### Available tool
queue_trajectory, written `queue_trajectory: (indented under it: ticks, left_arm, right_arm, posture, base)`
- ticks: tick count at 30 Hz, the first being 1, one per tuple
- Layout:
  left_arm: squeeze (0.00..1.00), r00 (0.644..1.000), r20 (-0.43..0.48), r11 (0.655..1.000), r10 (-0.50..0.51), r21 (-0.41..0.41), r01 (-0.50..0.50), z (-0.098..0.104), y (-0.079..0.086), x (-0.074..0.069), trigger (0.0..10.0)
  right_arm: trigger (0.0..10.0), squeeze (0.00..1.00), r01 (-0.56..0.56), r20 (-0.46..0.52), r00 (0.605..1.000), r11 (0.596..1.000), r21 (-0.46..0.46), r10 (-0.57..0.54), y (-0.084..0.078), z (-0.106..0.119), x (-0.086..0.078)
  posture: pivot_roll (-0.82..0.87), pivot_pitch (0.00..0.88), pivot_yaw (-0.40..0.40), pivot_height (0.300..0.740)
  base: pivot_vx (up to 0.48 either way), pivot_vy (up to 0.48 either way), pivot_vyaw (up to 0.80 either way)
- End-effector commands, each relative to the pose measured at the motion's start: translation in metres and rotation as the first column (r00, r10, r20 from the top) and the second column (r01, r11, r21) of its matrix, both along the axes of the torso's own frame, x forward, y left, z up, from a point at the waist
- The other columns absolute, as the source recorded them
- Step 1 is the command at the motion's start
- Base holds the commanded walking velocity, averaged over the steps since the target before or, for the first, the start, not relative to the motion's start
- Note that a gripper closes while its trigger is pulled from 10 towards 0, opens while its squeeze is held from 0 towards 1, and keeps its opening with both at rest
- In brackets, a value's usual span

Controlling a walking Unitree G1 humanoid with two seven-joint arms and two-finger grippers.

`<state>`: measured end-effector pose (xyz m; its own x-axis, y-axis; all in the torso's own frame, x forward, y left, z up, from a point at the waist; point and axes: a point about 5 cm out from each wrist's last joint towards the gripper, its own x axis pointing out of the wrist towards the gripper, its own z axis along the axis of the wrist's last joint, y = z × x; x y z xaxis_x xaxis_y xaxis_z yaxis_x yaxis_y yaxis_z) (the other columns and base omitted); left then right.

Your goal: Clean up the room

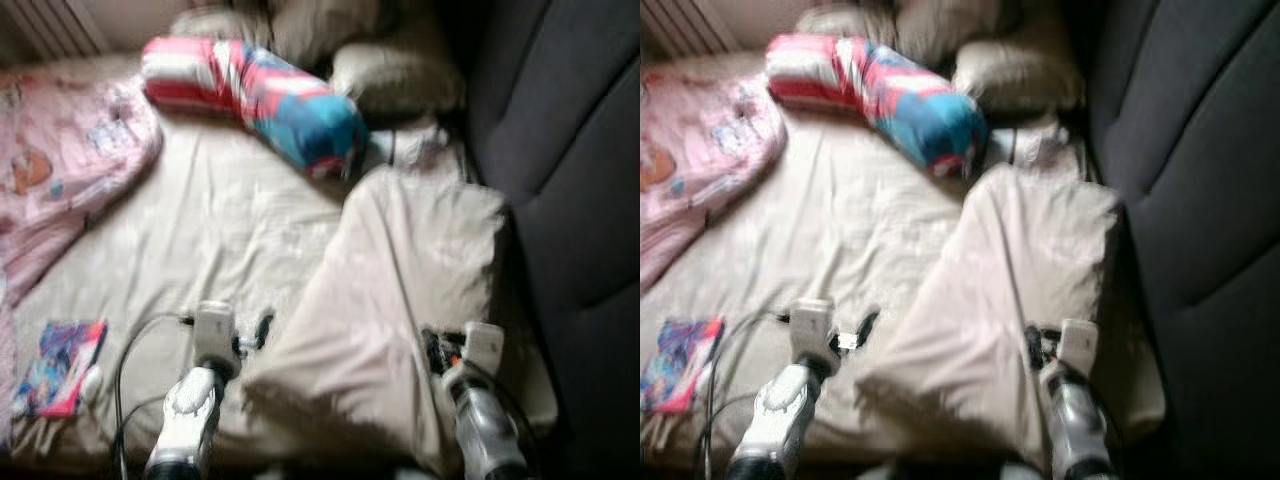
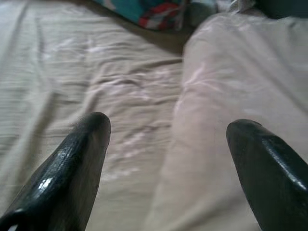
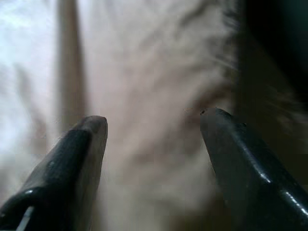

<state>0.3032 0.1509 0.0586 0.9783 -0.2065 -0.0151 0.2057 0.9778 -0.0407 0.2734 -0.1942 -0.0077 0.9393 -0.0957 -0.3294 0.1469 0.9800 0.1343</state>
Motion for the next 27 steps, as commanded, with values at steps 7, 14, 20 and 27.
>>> queue_trajectory:
  ticks: [7,14,20,27]
  left_arm:
    - [0.0,0.997,-0.078,0.999,0.028,0.021,-0.026,-0.017,0.012,-0.013,10.0]
    - [0.0,0.996,-0.082,0.999,0.026,0.021,-0.025,-0.018,0.012,-0.013,10.0]
    - [0.0,0.996,-0.088,1.0,0.021,0.021,-0.02,-0.019,0.01,-0.014,10.0]
    - [0.0,0.996,-0.092,1.0,0.014,0.02,-0.012,-0.02,0.008,-0.014,10.0]
  right_arm:
    - [10.0,0.0,-0.006,-0.035,0.999,1.0,0.023,0.007,0.007,-0.01,-0.01]
    - [10.0,0.0,-0.006,-0.072,0.997,1.0,0.013,0.007,0.006,-0.016,-0.016]
    - [10.0,0.0,-0.008,-0.083,0.996,1.0,0.013,0.009,0.008,-0.017,-0.017]
    - [10.0,0.0,0.021,-0.056,0.998,1.0,0.012,-0.02,0.009,-0.014,-0.014]
  posture:
    - [-0.15,0.258,0.059,0.74]
    - [-0.15,0.259,0.062,0.74]
    - [-0.15,0.257,0.063,0.71]
    - [-0.15,0.251,0.064,0.7]
  base:
    - [0.0,0.0,0.0]
    - [0.0,0.0,0.0]
    - [0.0,0.0,0.0]
    - [0.0,0.0,0.0]
